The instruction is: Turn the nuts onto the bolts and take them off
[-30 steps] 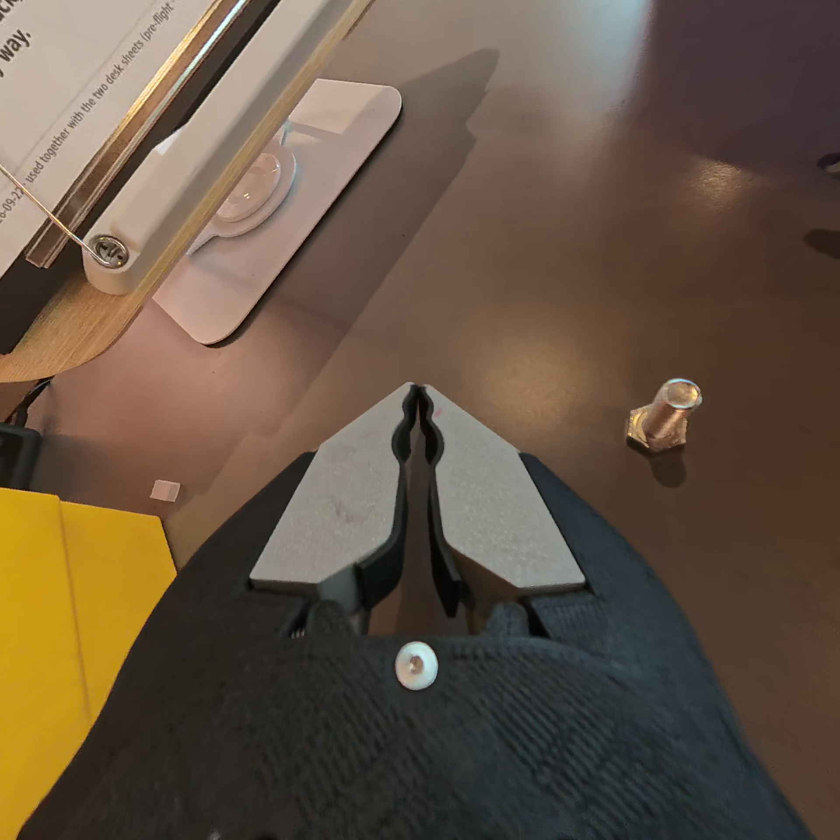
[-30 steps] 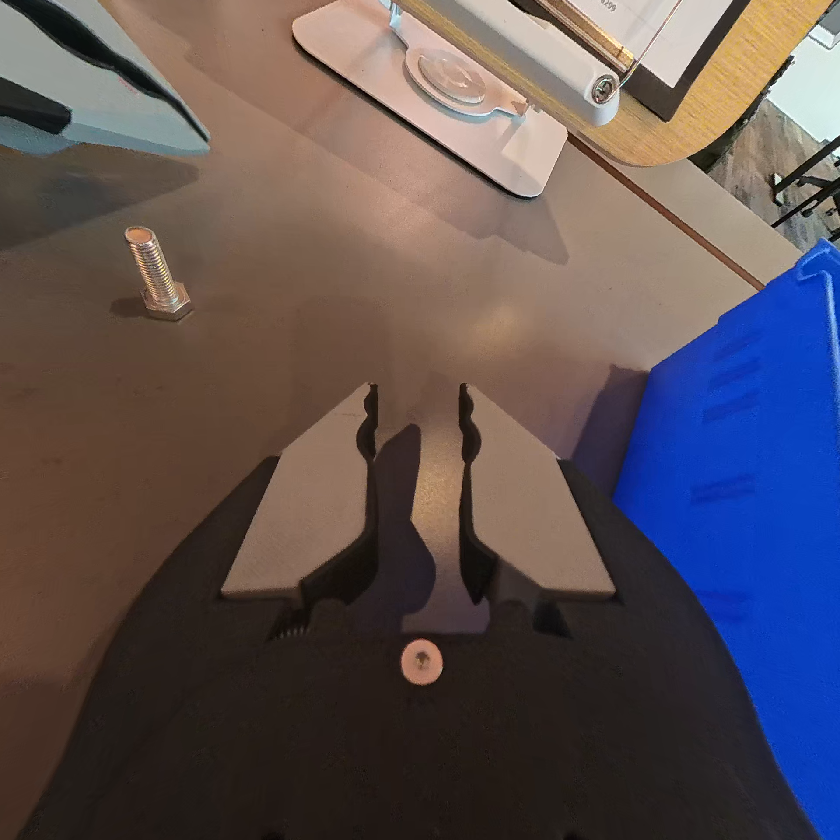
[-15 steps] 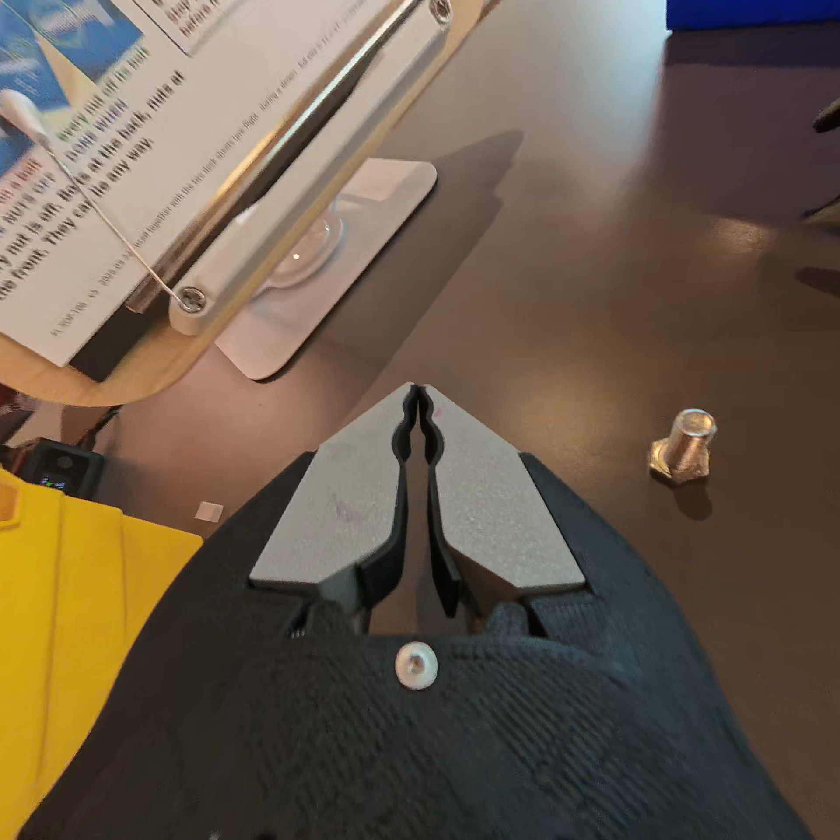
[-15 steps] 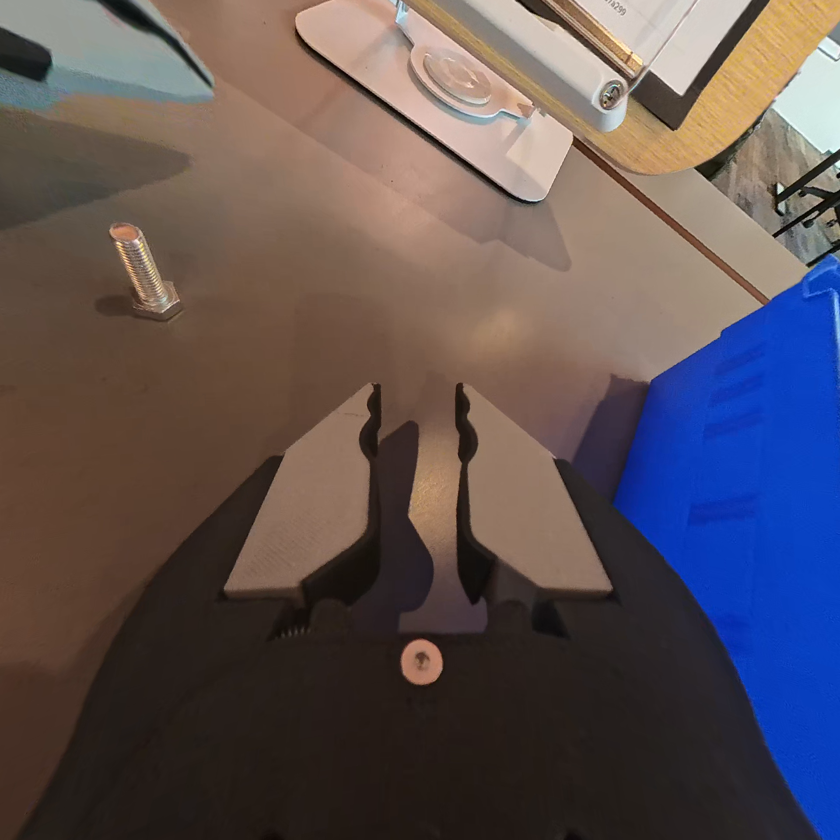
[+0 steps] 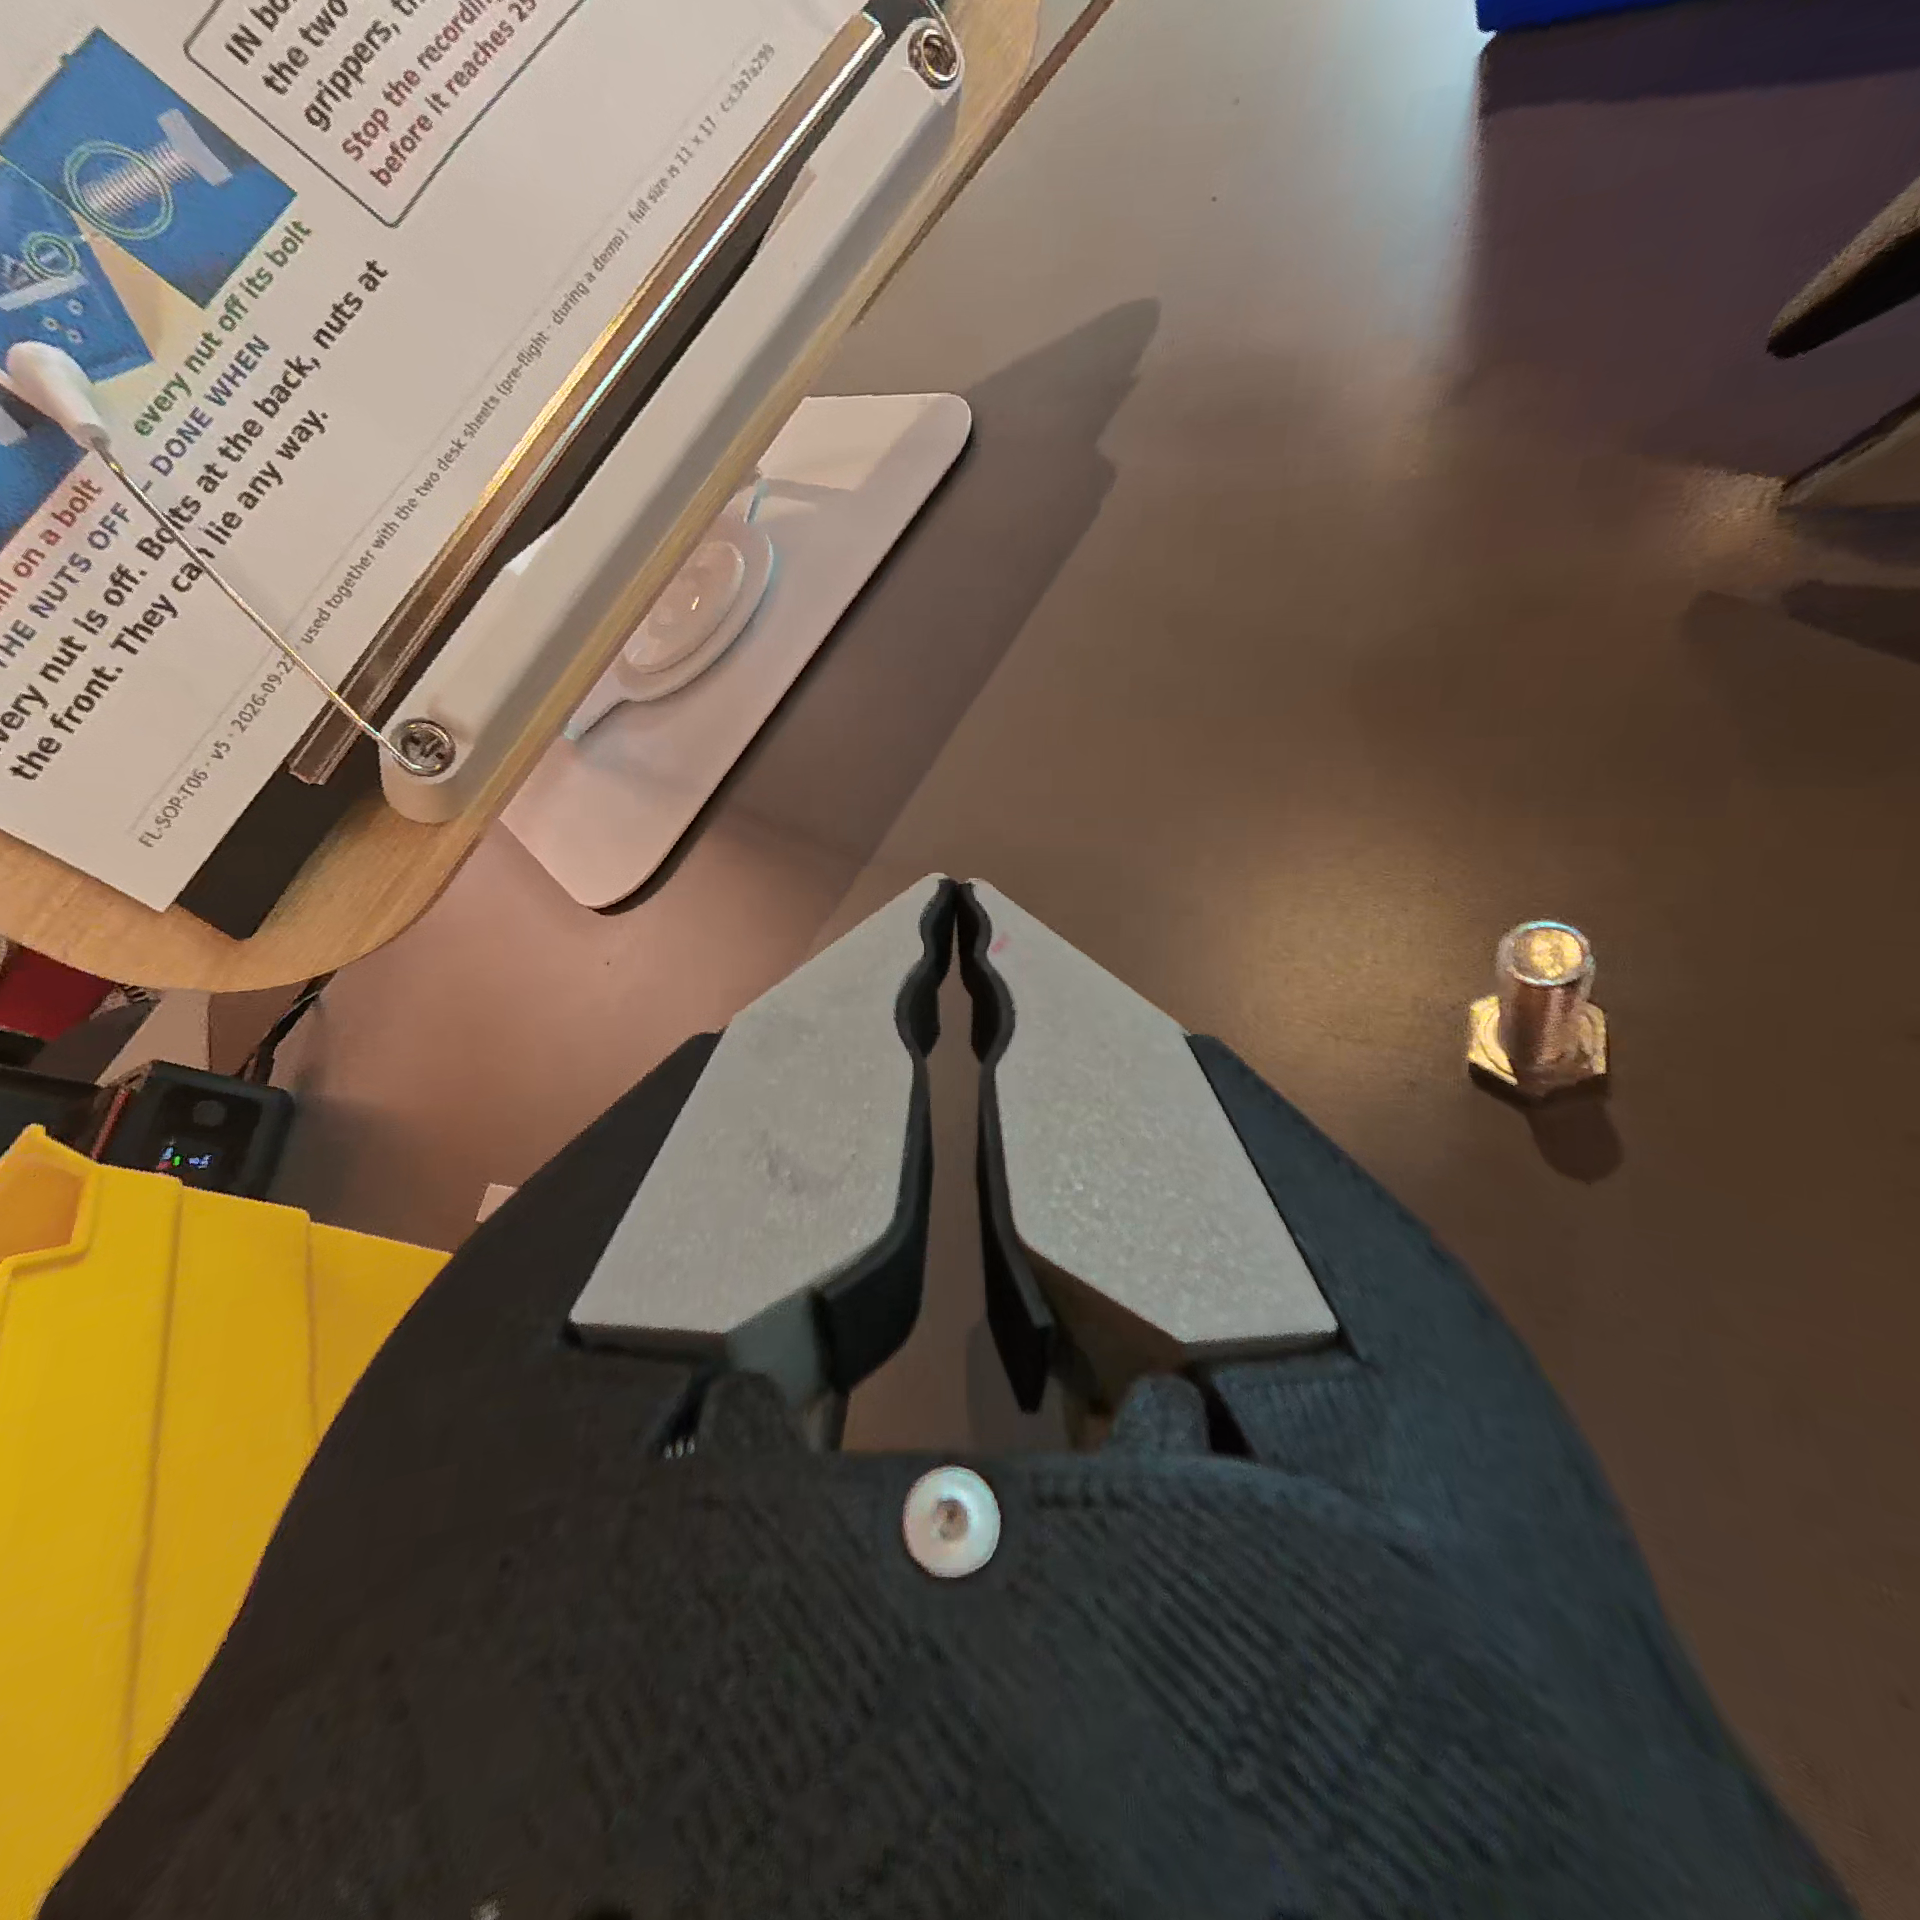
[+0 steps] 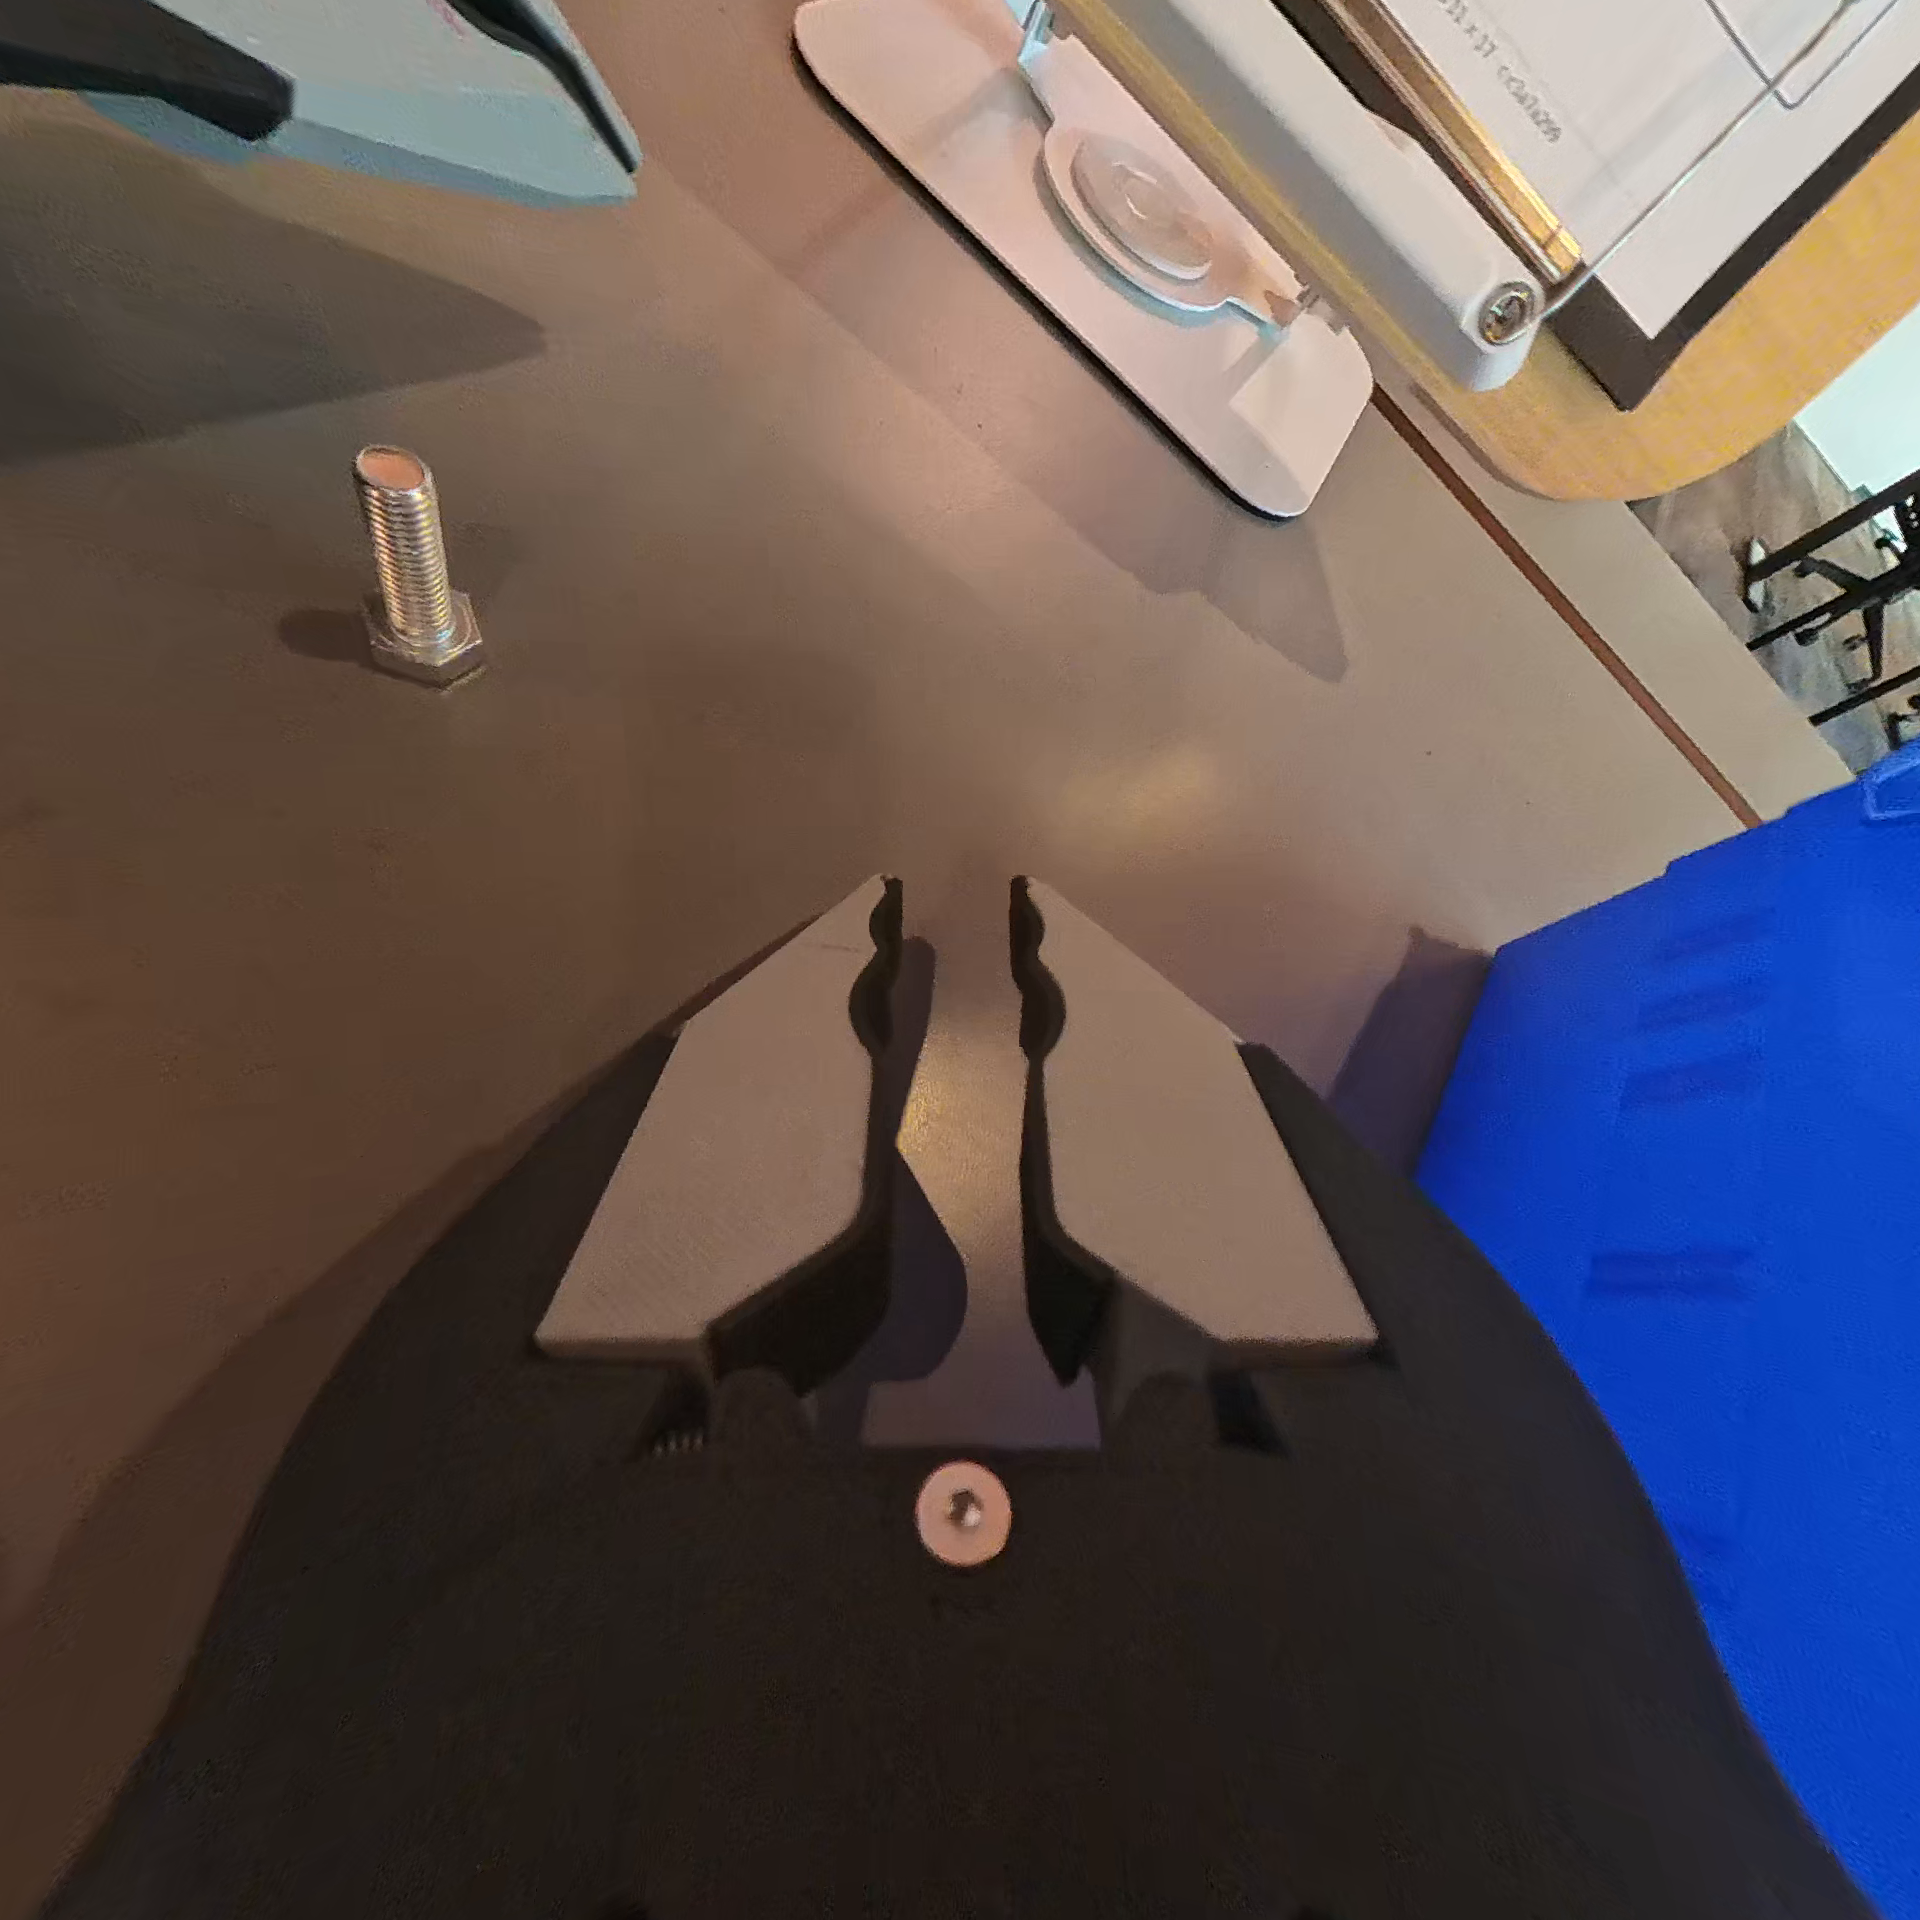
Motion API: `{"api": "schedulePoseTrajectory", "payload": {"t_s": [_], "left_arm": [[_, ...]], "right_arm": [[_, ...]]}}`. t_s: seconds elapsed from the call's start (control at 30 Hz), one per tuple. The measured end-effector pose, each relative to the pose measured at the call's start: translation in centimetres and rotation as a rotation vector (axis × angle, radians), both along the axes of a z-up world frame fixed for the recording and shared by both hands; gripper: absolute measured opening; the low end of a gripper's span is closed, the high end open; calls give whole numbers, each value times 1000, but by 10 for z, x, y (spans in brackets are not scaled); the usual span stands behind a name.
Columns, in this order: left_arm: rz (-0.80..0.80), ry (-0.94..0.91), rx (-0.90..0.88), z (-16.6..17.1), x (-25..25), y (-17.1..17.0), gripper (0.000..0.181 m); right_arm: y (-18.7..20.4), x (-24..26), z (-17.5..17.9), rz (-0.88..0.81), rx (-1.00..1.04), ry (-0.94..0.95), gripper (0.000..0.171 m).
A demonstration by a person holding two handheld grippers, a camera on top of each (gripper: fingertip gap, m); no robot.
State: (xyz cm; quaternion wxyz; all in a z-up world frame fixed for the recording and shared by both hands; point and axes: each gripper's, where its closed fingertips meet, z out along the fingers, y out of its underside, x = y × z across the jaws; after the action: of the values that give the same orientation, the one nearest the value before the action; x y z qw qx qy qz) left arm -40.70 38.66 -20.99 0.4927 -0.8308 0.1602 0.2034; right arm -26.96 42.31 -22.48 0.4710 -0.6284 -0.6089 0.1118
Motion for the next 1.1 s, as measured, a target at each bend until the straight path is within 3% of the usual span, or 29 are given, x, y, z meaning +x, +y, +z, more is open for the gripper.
{"api": "schedulePoseTrajectory", "payload": {"t_s": [0.03, 0.5, 1.1], "left_arm": [[-1, -10, 0, 0, 0, 0, 0], [9, -134, 90, 16, -6, -5, 0], [11, -78, 17, 4, -3, -7, 0]], "right_arm": [[-1, 0, 0, 4, 4, 0, 17], [-8, -2, 8, 47, 5, 53, 13], [-18, -11, 26, 120, -65, 184, 13]]}}
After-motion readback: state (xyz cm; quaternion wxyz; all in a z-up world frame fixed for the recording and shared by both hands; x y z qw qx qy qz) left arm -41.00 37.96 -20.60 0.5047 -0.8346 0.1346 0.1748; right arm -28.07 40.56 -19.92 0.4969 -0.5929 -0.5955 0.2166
